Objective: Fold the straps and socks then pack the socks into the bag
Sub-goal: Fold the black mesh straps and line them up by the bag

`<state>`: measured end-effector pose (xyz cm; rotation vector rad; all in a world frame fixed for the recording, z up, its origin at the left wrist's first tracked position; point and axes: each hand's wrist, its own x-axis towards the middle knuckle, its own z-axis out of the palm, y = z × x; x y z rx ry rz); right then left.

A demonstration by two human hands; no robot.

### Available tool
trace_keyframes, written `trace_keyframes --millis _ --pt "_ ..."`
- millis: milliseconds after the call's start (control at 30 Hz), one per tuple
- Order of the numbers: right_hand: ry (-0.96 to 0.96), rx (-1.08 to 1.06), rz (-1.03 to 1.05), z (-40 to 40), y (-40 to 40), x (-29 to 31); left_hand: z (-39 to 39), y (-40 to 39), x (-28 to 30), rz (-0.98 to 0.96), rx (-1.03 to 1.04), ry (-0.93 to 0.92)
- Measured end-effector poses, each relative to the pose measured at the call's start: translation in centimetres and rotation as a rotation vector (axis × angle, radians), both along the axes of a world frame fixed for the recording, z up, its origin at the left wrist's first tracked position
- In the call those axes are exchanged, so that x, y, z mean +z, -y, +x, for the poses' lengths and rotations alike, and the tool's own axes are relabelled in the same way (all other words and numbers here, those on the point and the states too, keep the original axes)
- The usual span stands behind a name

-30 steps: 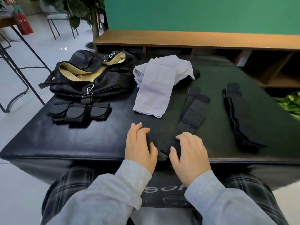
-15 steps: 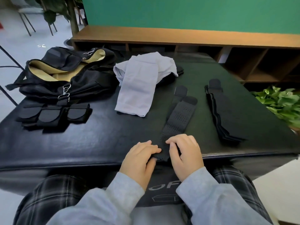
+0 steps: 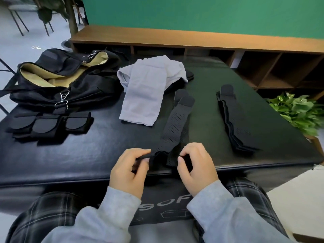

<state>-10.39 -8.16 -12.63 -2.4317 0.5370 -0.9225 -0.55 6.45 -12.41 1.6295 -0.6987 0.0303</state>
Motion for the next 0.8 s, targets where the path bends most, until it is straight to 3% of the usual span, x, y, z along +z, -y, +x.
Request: trace_keyframes --millis 100,233,633,800 --pt "-0.167 -0.014 -0.165 0.3 -0.3 0.0 -0.5 0.1 0.3 -0.119 -0.118 -0.168" --pt "-0.39 -0.06 -0.109 0.5 -0.4 0.7 -0.9 0.1 0.1 -0.035 -0.256 -0.081" --pt "-0.5 -0.115 -0.076 0.3 -0.6 1.5 -0.9 -0.1 -0.1 0.1 -0.26 0.012" --pt "-0.582 -0.28 0.022 0.1 1.1 2.2 -1.0 -0.1 0.1 0.13 -0.258 0.032"
